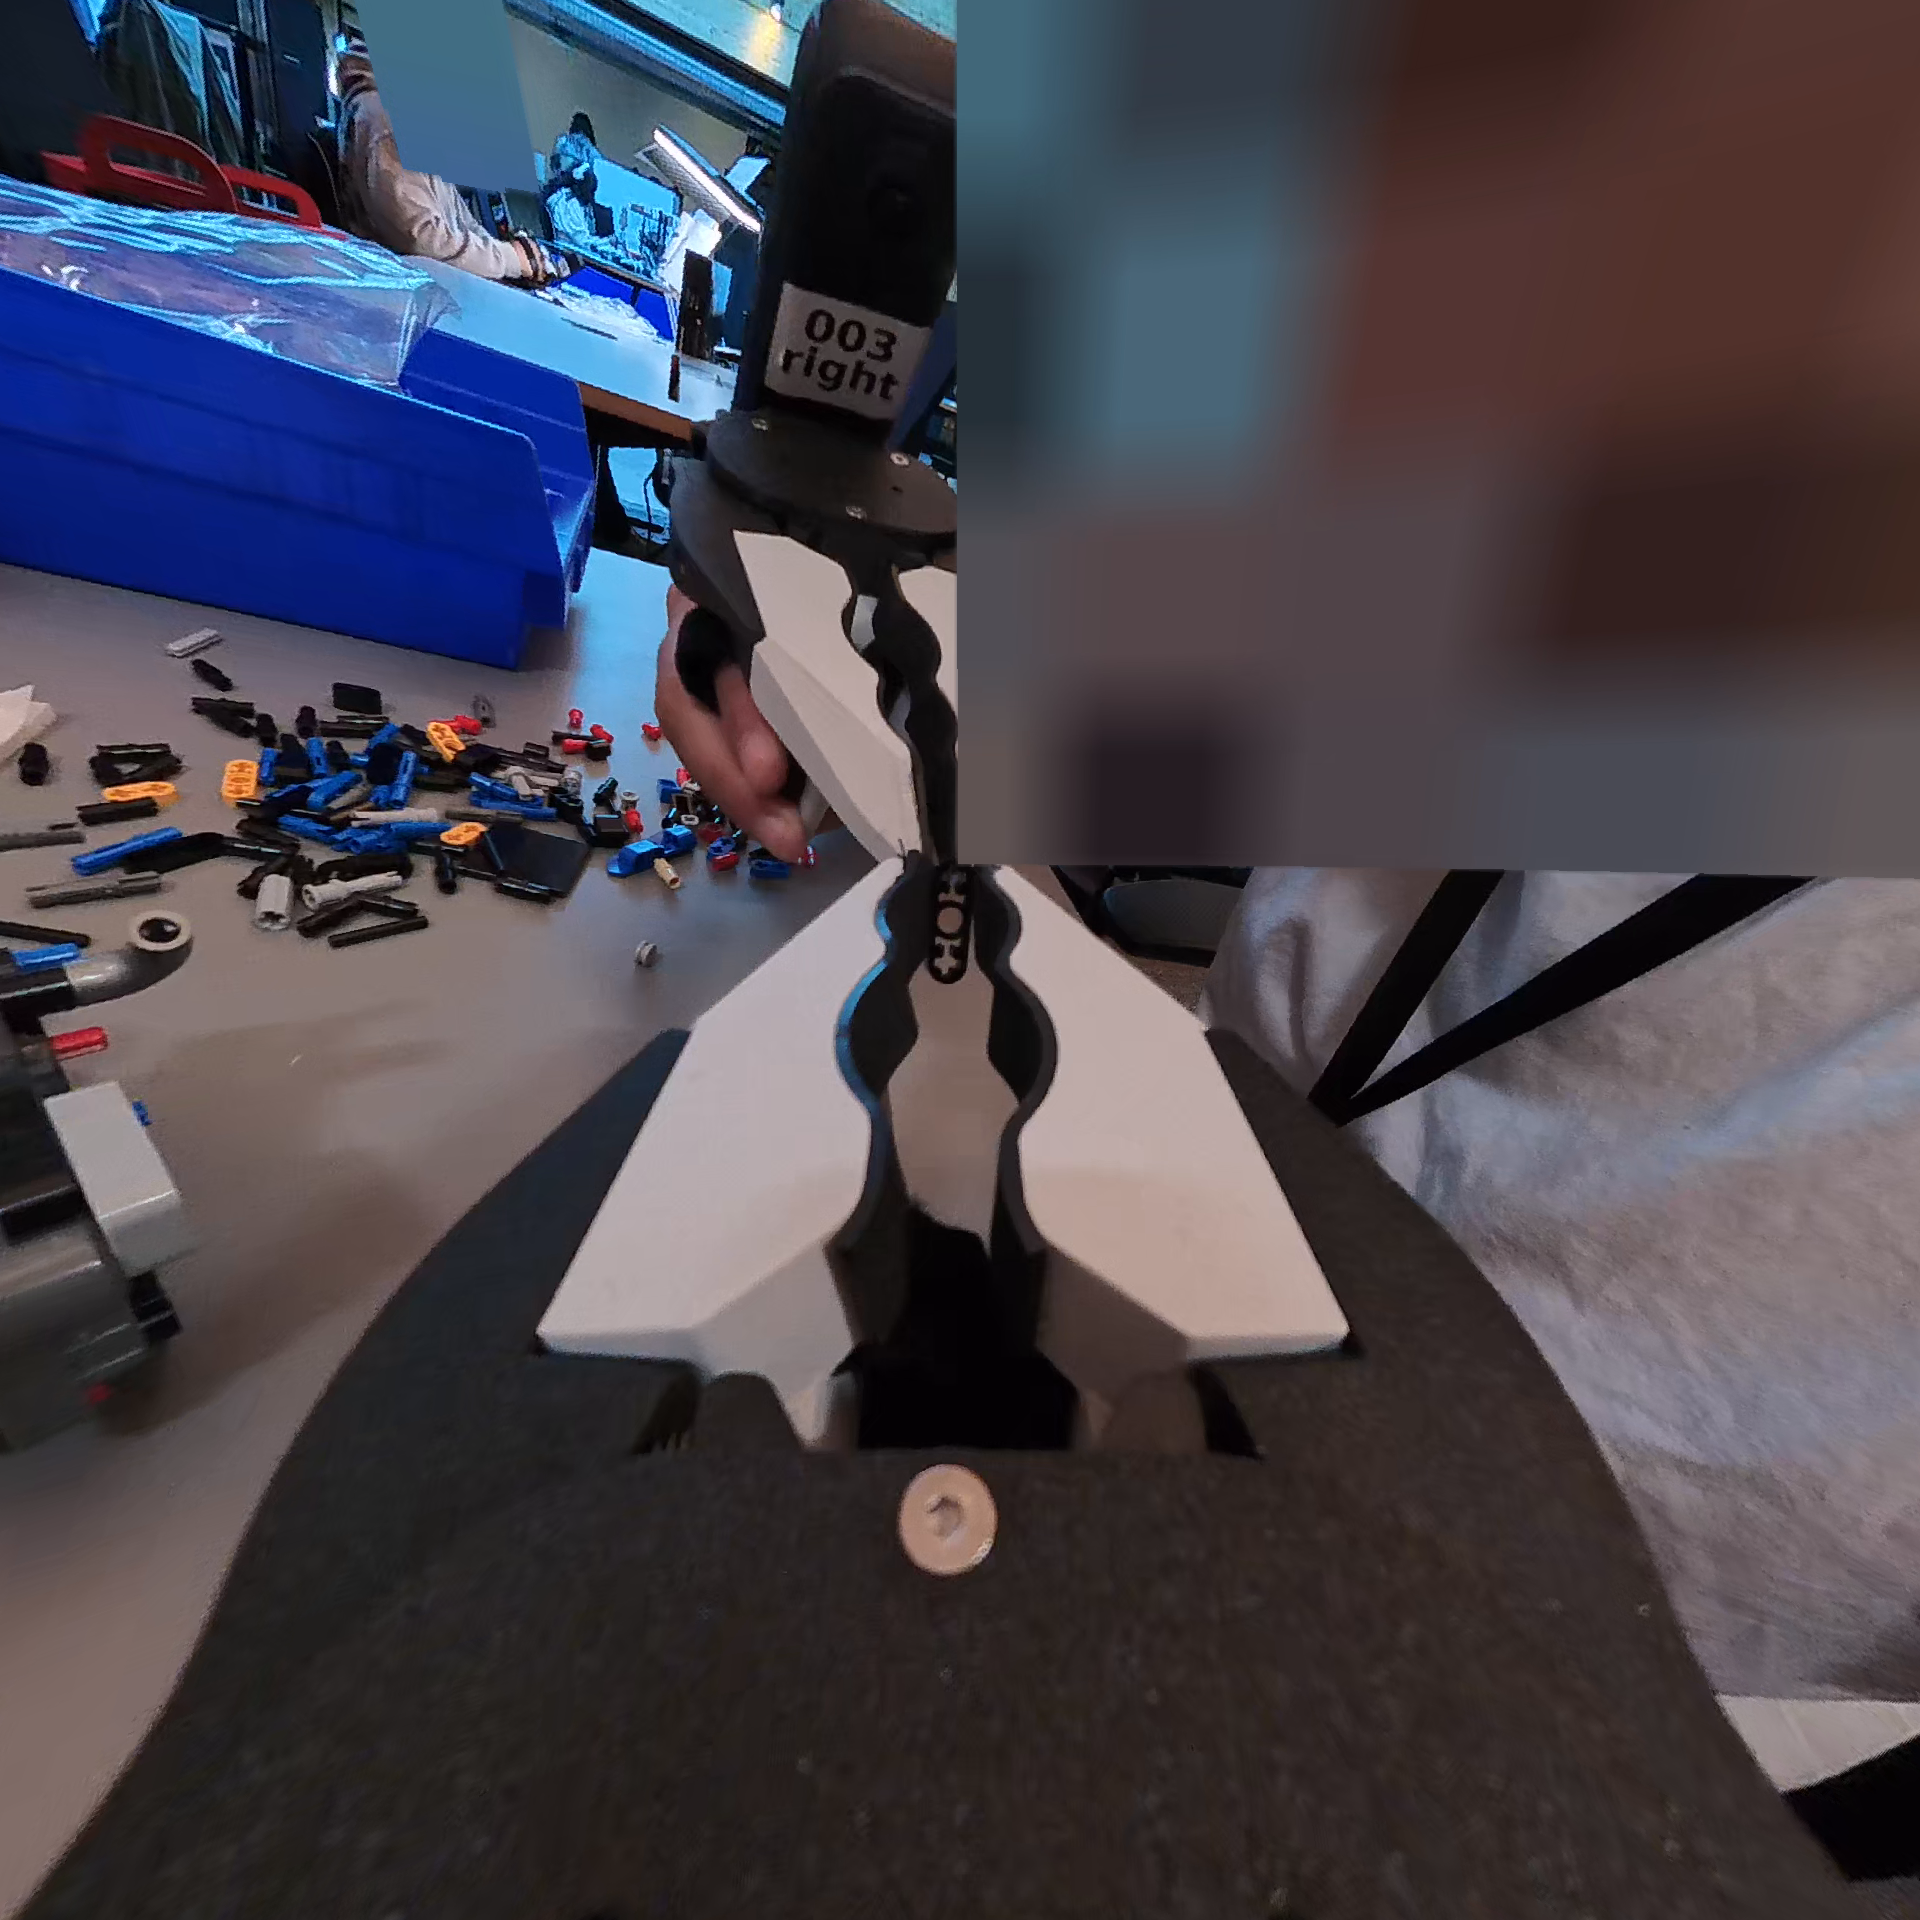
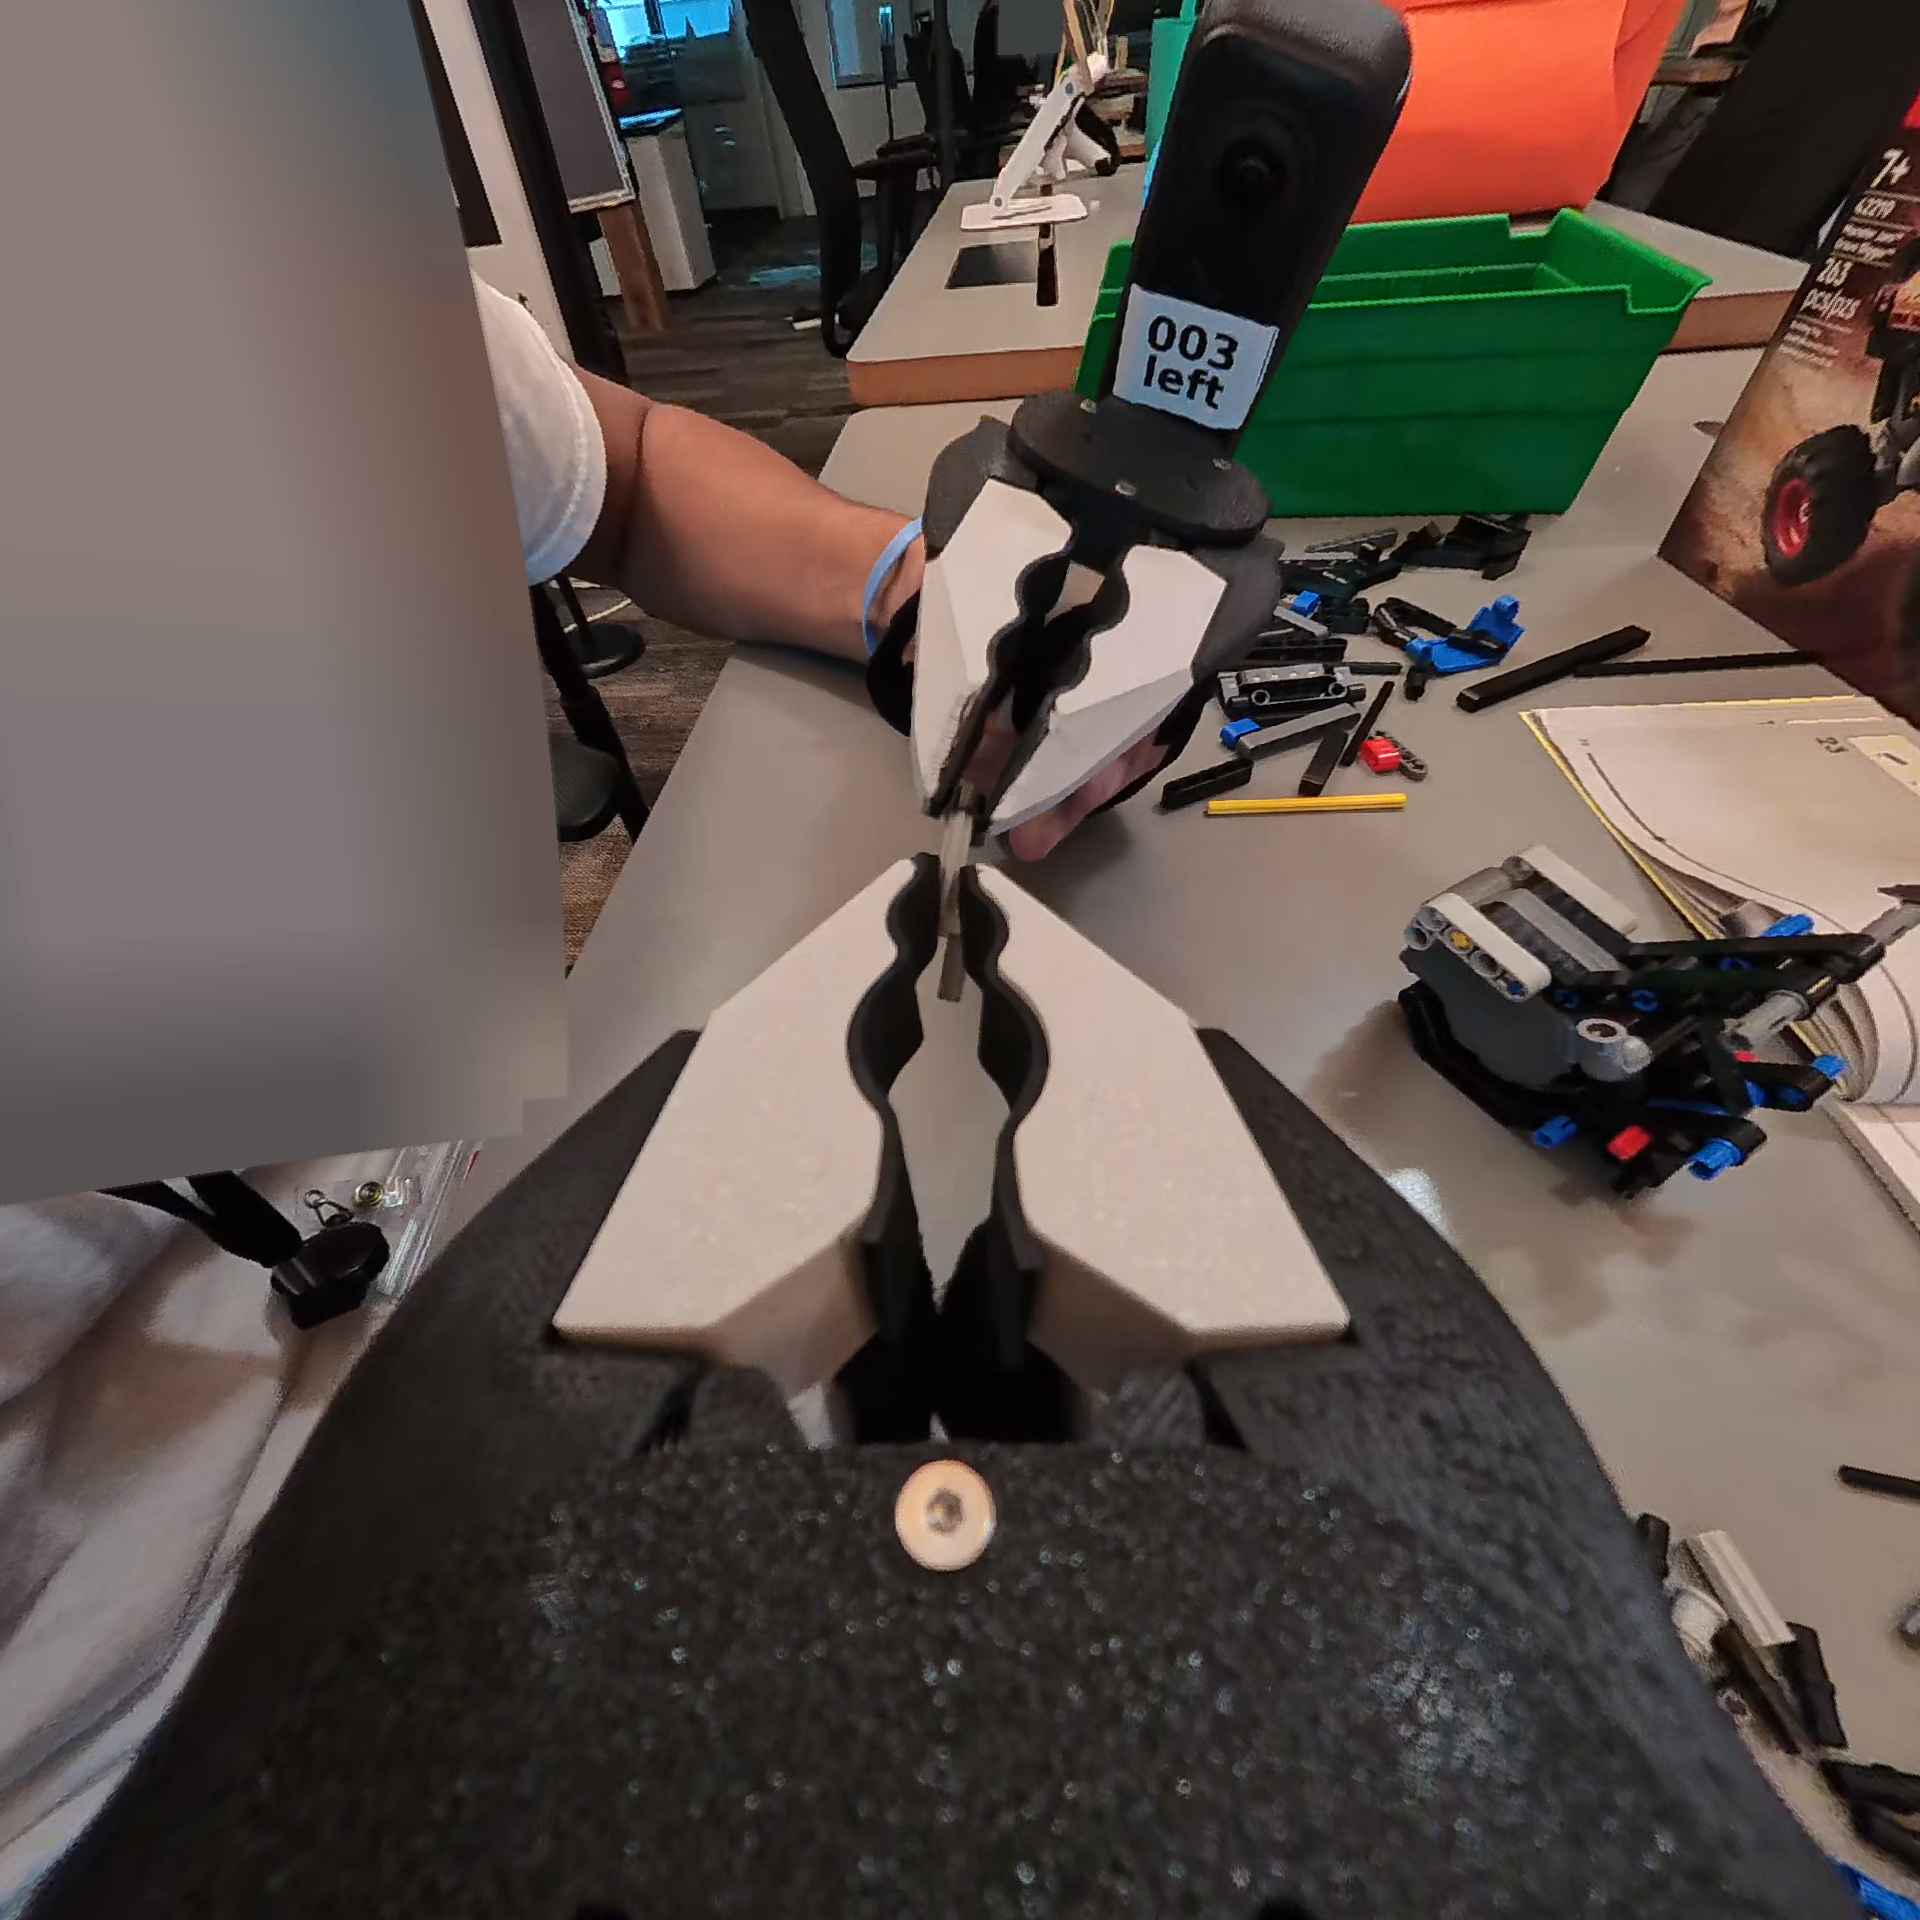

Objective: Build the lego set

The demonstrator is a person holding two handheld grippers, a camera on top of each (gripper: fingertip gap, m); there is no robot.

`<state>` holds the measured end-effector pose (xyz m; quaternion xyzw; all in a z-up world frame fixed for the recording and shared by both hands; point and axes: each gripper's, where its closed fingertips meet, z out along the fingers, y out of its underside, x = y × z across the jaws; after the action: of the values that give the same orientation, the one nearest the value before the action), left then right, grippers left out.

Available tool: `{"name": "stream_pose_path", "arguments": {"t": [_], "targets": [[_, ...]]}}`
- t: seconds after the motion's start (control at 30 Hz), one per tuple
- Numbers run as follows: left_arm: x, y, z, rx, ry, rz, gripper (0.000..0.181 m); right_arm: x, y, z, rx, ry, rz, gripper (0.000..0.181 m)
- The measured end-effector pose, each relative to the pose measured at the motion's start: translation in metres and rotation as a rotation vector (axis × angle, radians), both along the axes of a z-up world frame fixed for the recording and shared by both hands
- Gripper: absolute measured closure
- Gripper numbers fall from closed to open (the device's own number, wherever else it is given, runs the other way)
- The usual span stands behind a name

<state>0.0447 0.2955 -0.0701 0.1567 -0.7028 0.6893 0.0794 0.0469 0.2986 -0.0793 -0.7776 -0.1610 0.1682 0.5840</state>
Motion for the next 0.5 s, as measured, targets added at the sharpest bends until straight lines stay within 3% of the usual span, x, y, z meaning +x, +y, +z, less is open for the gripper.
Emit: {"name": "stream_pose_path", "arguments": {"t": [0.3,0.5], "targets": [[0.0008,-0.0008,-0.001,-0.005,0.039,-0.003,0.176,0.0002,-0.0005,-0.0007,-0.016,0.009,-0.008,0.178],[0.0055,0.0012,-0.001,-0.041,0.13,0.003,0.176,0.0037,0.0011,-0.0001,-0.05,0.102,-0.02,0.178]]}}
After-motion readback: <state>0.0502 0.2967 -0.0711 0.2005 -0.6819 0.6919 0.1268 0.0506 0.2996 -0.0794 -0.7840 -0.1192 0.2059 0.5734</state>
